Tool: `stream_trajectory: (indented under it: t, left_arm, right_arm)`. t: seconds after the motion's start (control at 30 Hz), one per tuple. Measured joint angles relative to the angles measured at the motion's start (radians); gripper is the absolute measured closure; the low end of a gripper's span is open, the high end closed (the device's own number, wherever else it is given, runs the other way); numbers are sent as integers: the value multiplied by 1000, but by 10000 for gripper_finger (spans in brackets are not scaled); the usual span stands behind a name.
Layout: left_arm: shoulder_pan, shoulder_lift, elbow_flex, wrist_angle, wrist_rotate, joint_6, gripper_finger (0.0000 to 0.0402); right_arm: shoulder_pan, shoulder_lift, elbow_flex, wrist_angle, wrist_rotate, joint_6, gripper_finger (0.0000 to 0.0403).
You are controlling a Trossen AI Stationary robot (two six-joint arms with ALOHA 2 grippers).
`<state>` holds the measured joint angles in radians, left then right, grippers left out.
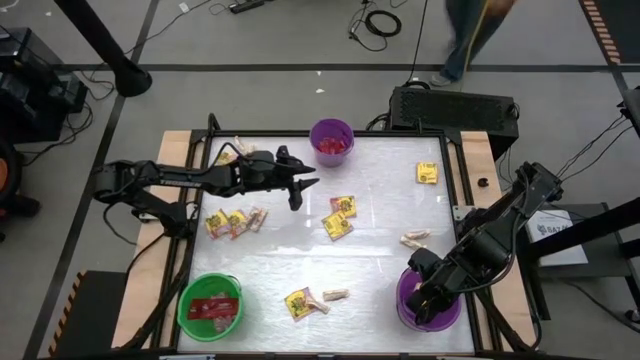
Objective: Sort candy by brand, put in halloween buckets
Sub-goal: Put the yellow candy into the bottom purple bucket
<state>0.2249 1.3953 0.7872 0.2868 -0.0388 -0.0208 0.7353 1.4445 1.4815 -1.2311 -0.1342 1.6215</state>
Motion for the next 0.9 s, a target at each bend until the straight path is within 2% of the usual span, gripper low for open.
stream_trajectory:
  t: [0.23,0.43,0.67,0.9]
  left_arm:
    - [0,0,0,51,0,0,240]
    - [0,0,0,54,0,0,240]
    - [0,0,0,53,3,0,240]
    - [-5,0,0,52,42,-2,240]
  right_arm:
    - [9,30,0,-3,-38,-63,393]
    - [20,57,0,-44,-81,-72,366]
    - [15,58,0,-55,-78,-72,334]
    - [-83,52,0,-52,-76,-175,323]
